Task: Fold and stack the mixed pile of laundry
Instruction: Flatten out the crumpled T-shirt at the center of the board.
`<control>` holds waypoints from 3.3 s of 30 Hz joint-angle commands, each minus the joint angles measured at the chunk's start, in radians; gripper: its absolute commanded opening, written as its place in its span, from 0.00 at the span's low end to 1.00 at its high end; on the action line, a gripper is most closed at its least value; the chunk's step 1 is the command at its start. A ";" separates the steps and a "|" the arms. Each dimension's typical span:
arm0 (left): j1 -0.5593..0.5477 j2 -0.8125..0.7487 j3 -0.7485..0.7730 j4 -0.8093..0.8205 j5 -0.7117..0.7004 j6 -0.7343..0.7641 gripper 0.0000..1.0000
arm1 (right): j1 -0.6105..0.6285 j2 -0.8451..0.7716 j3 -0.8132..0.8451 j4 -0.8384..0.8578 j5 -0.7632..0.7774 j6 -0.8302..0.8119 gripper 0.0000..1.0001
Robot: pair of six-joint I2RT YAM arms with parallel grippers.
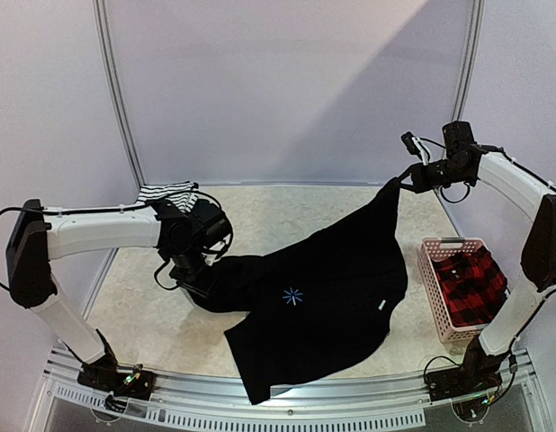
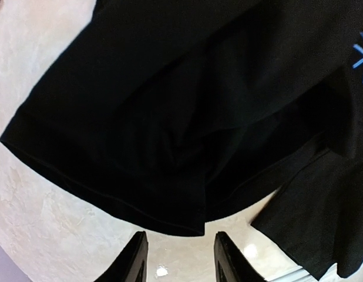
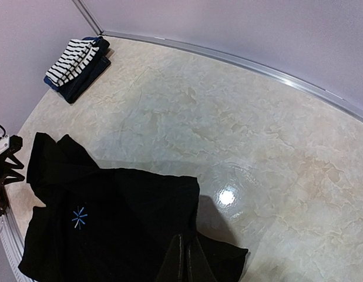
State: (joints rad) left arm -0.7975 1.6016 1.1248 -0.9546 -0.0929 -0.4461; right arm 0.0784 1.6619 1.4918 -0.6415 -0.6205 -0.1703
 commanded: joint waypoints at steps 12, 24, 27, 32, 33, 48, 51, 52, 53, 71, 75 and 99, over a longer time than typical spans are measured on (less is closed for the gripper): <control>-0.028 0.108 -0.014 0.013 0.039 -0.015 0.31 | 0.000 -0.002 -0.013 0.017 -0.013 -0.012 0.00; -0.032 0.149 -0.003 0.037 0.009 -0.004 0.28 | 0.000 -0.004 -0.018 0.013 -0.013 -0.011 0.00; -0.035 0.148 -0.006 0.035 -0.001 0.002 0.24 | 0.000 -0.004 -0.018 0.015 -0.013 -0.009 0.00; -0.035 0.145 -0.008 0.044 -0.009 0.015 0.04 | 0.000 -0.004 -0.019 0.015 -0.013 -0.008 0.00; -0.035 0.143 -0.007 0.048 -0.014 0.017 0.01 | 0.001 -0.004 -0.019 0.015 -0.013 -0.008 0.00; 0.026 -0.086 0.226 -0.178 -0.249 0.124 0.00 | 0.000 -0.034 0.080 -0.037 0.003 -0.006 0.00; 0.050 -0.144 0.252 -0.209 -0.277 0.135 0.00 | 0.000 -0.042 0.116 -0.053 0.012 -0.005 0.00; 0.056 -0.161 0.257 -0.215 -0.289 0.137 0.00 | -0.001 -0.045 0.125 -0.058 0.014 -0.005 0.00; 0.064 -0.182 0.257 -0.217 -0.297 0.140 0.00 | -0.002 -0.048 0.131 -0.060 0.015 -0.005 0.00; 0.080 -0.263 -0.155 0.044 0.042 0.037 0.00 | -0.002 -0.070 0.021 -0.016 -0.021 0.002 0.00; 0.056 -0.329 -0.284 0.086 0.128 -0.051 0.00 | -0.002 -0.064 0.004 -0.002 -0.049 0.003 0.00; -0.192 0.118 0.000 -0.136 -0.074 0.212 0.35 | -0.001 -0.036 -0.010 -0.013 -0.124 -0.006 0.00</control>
State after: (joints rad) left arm -0.9726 1.6676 1.0843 -0.9836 -0.1238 -0.2600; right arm 0.0784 1.6352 1.4921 -0.6643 -0.7315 -0.1696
